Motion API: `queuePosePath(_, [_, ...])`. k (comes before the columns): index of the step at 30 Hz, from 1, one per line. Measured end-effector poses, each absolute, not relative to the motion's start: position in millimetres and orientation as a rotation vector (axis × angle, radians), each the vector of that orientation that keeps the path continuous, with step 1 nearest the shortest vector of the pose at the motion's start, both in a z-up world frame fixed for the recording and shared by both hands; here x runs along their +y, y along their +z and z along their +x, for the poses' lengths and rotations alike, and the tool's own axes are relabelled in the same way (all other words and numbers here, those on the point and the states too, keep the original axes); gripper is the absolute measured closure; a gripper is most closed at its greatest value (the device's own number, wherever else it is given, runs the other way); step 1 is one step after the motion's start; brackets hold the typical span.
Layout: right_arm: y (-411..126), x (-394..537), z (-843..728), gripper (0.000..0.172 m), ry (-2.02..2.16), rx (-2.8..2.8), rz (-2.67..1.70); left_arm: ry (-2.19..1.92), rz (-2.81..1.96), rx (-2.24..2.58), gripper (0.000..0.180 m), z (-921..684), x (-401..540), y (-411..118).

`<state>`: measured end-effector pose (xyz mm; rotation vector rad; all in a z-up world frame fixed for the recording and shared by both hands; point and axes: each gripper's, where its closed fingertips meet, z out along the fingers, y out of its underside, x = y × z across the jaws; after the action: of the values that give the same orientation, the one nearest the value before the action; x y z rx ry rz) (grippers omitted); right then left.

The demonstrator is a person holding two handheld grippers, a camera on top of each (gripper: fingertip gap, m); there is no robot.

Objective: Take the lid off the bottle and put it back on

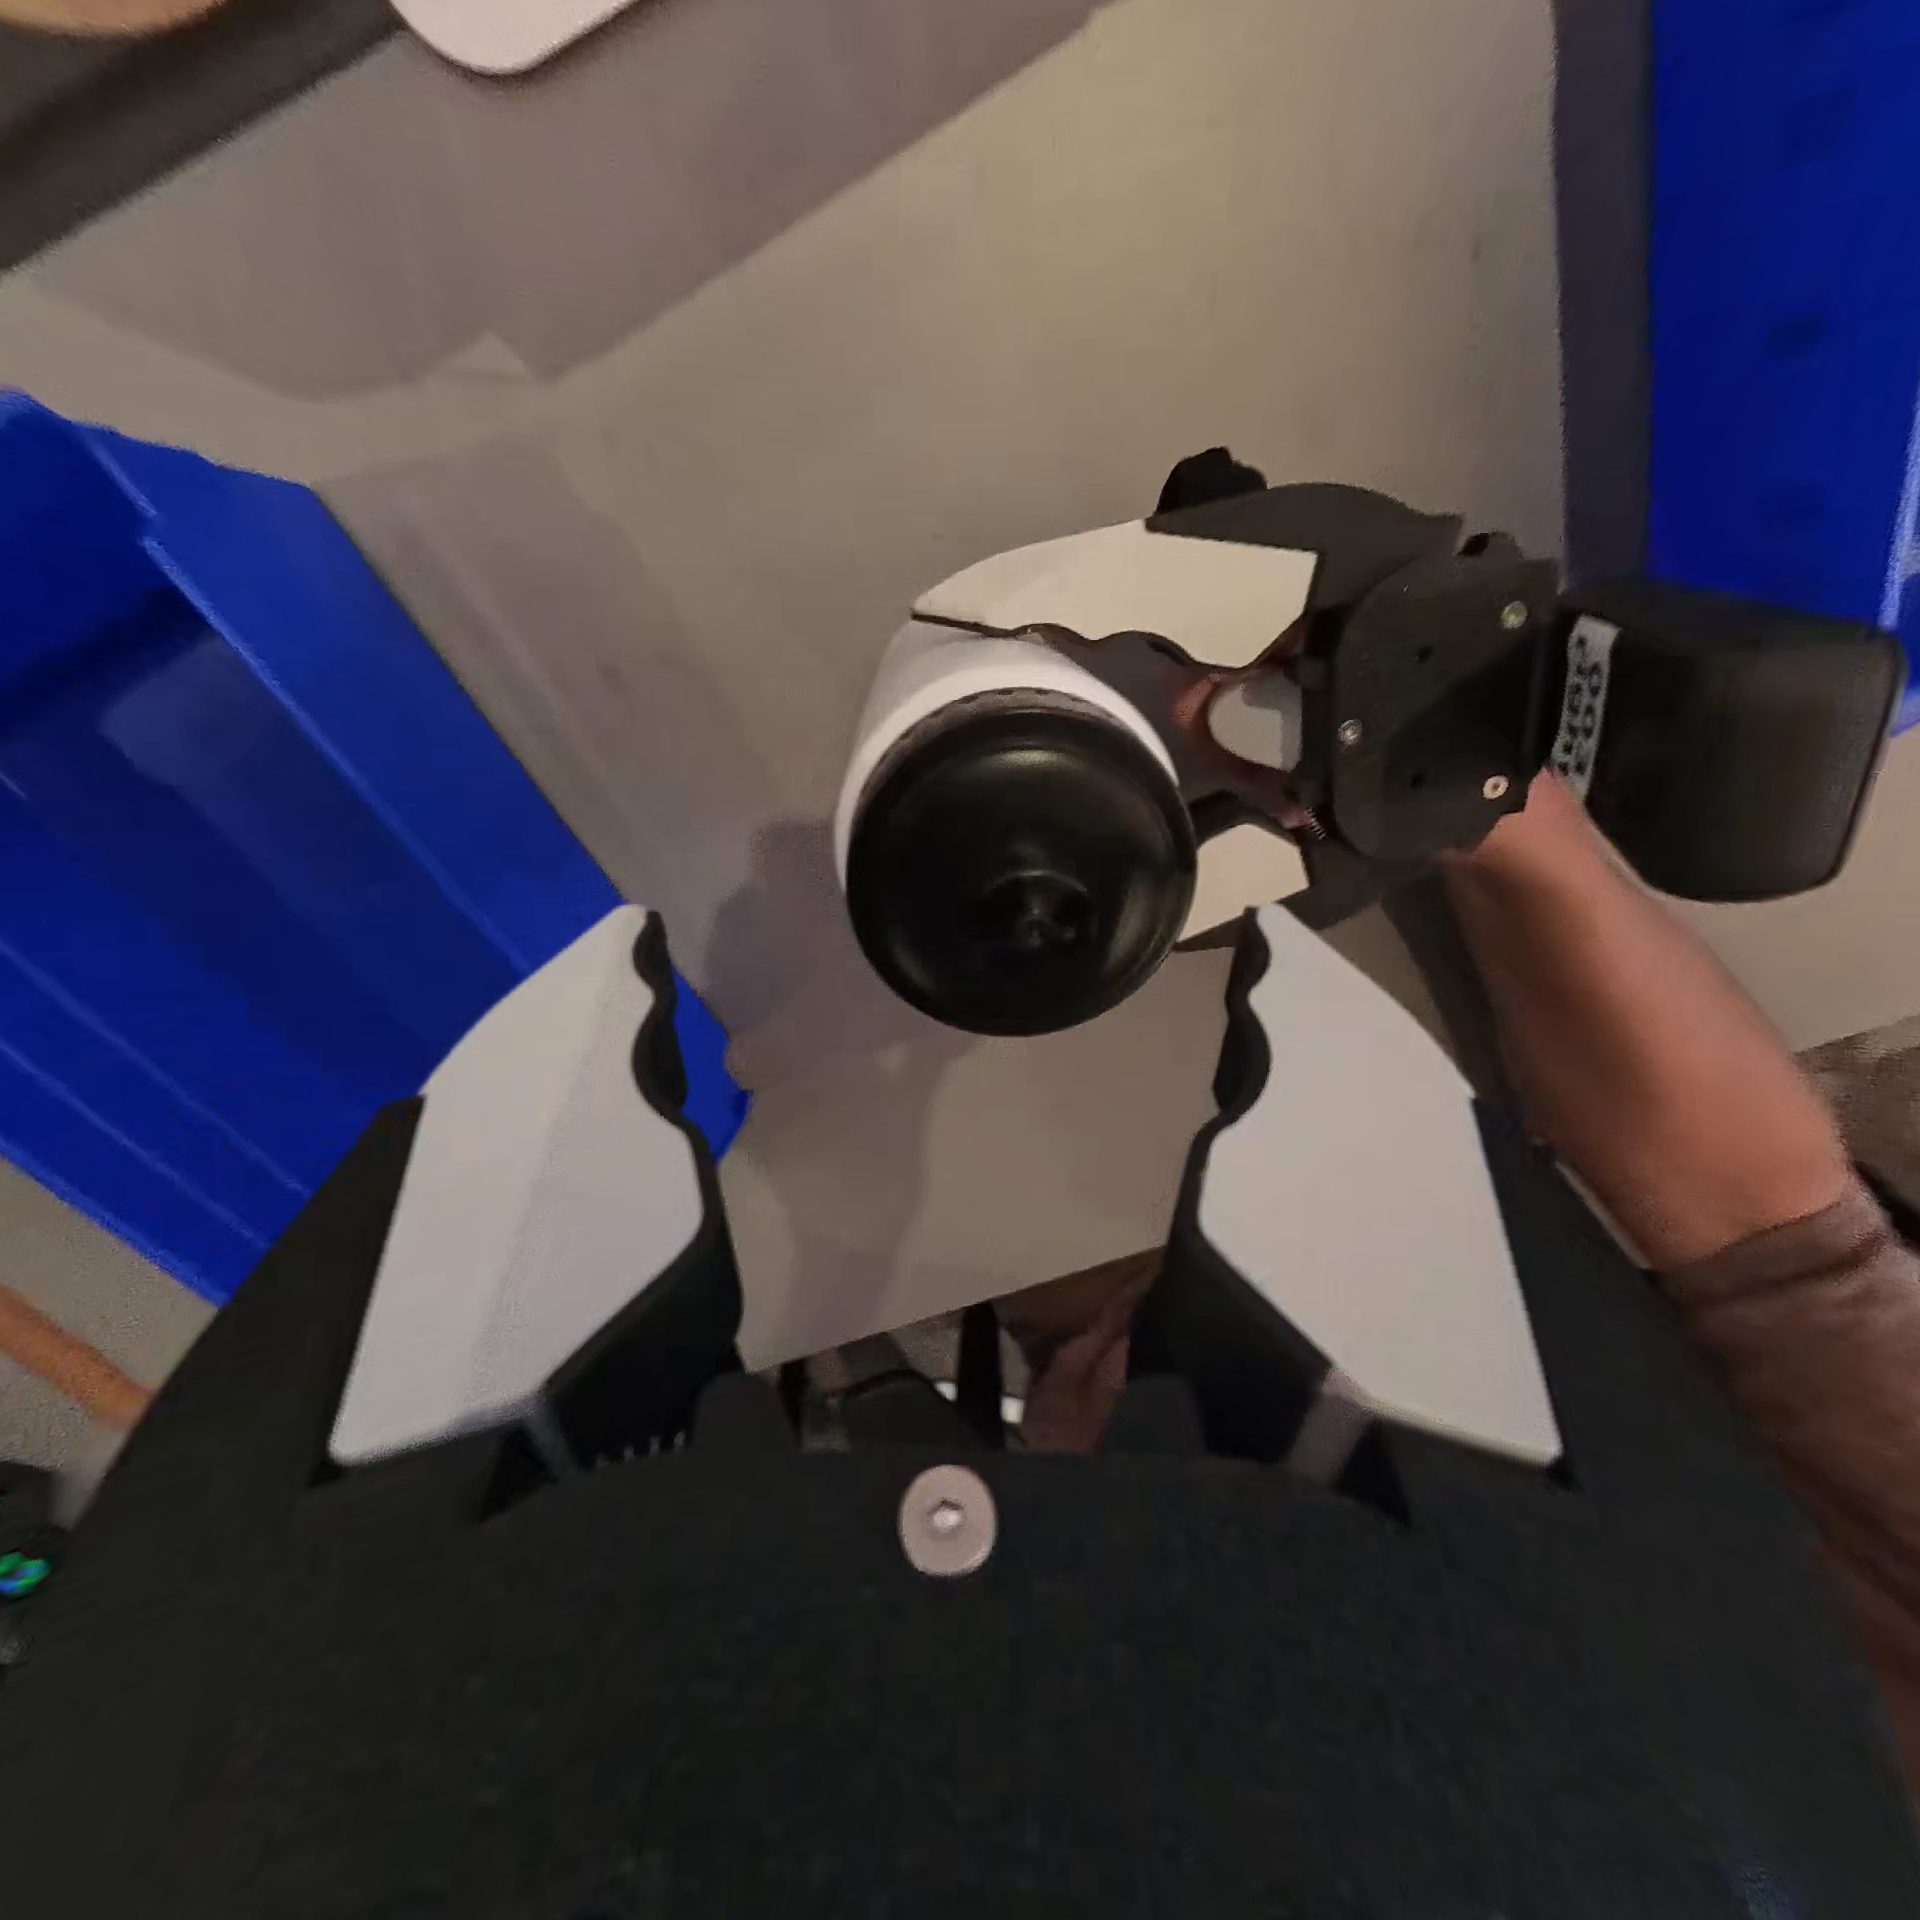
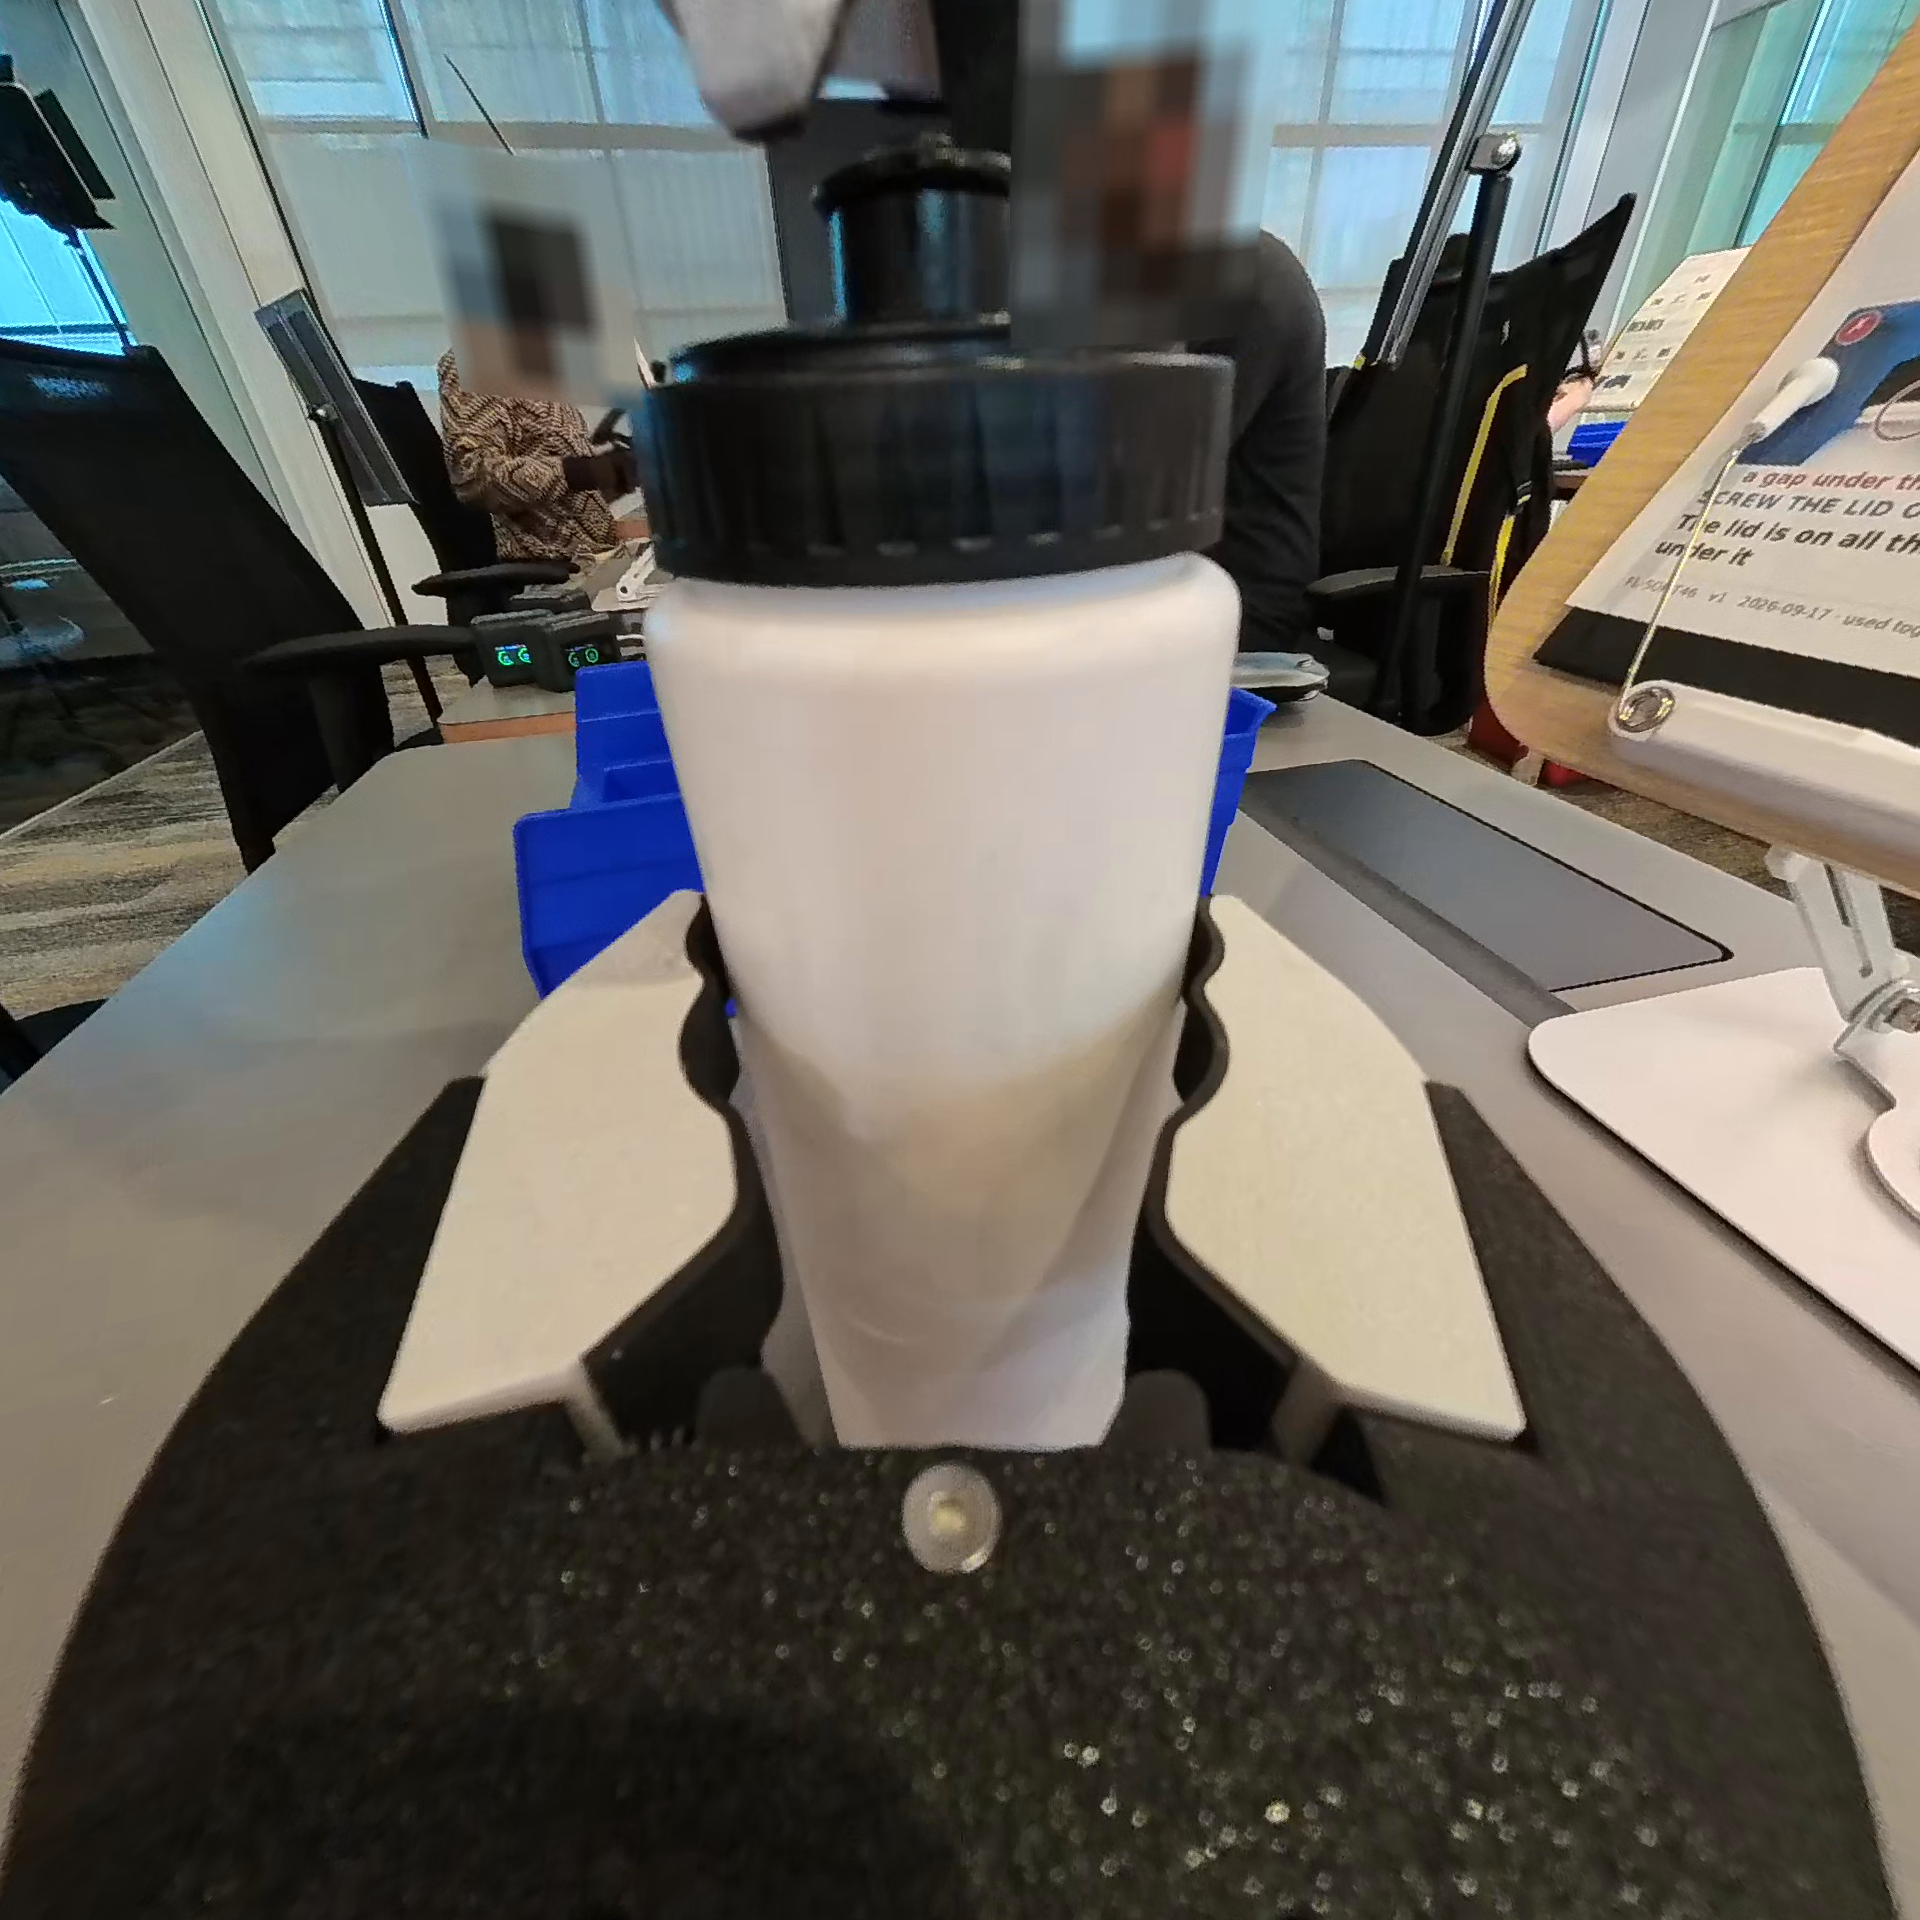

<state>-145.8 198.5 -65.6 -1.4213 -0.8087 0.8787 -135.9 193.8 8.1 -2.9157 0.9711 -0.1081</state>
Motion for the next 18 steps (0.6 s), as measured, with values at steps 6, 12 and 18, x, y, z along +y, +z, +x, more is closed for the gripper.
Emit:
queuePosePath(6, [-65.8,198.3,-145.7,0.088,0.880,-0.811,-1.427,-0.156,-2.983,0.906,0.119,-126.5,187.6,1.5])
queuePosePath(12, [-65.9,197.5,-145.2,0.088,0.878,-0.817,-1.427,-0.061,-2.929,1.195,0.119,-126.8,186.4,2.4])
queuePosePath(18, [-65.9,198.1,-145.8,0.088,0.880,-0.817,-1.425,-0.017,-2.737,1.767,0.119,-128.2,187.1,1.9])
